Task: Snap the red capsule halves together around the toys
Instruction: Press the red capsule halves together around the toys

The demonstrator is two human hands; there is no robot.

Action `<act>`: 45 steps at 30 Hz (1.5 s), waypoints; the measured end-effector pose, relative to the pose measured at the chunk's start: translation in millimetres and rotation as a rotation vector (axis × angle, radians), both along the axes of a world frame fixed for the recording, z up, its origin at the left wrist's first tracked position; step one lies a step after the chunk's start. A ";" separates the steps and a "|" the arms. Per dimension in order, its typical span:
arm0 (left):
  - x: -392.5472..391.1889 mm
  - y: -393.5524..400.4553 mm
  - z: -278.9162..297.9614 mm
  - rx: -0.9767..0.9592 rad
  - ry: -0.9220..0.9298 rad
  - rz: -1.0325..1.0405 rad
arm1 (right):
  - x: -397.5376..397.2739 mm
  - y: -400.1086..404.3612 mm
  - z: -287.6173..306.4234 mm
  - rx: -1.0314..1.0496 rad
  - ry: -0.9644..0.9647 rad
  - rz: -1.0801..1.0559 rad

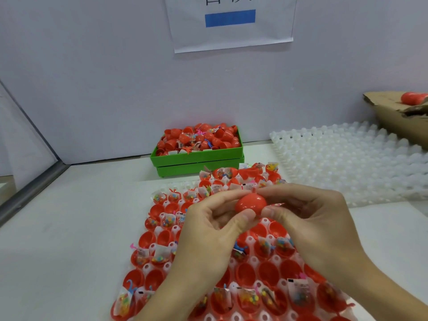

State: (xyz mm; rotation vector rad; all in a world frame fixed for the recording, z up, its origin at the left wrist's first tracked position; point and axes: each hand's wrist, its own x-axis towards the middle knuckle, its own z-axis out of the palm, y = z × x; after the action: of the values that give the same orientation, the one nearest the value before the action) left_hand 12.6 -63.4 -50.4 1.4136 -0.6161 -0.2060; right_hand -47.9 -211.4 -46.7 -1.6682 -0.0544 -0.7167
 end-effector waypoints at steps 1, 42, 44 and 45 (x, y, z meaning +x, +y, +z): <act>-0.9 0.6 0.4 0.041 -0.057 0.035 | 0.5 0.4 -1.4 0.005 -0.001 -0.018; -0.4 0.6 1.9 -0.127 -0.053 0.062 | 3.2 3.0 -10.7 -0.169 -0.217 -0.049; 0.0 1.3 2.8 -0.117 -0.054 0.091 | 3.5 2.2 -12.8 -0.200 -0.215 -0.057; 0.0 1.6 3.3 -0.109 -0.061 0.104 | 3.5 1.5 -13.3 -0.211 -0.206 -0.052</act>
State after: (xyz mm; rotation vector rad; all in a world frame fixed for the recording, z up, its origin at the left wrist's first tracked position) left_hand 12.6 -61.8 -47.1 1.3464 -0.5931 -0.0460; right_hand -44.4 -209.8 -60.0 -1.7957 -0.2409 -0.9469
